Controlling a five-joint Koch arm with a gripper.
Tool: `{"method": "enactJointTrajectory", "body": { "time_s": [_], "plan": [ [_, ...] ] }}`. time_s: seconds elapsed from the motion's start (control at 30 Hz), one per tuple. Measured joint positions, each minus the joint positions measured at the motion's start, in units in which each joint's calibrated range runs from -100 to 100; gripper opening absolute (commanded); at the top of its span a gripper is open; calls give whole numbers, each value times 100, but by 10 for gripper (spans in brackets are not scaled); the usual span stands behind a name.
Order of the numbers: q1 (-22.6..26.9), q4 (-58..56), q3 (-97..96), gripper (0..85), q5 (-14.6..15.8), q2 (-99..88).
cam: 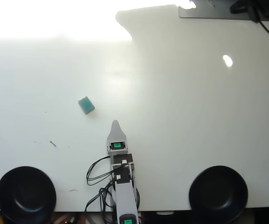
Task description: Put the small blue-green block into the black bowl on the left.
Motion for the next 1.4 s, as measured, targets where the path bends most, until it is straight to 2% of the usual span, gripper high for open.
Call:
{"method": "enactJointTrajectory", "body": {
  "time_s": [0.97,1.4],
  "plan": [
    [-20,8,0,483,-10,0],
    [117,8,0,480,-254,0]
  ]
}}
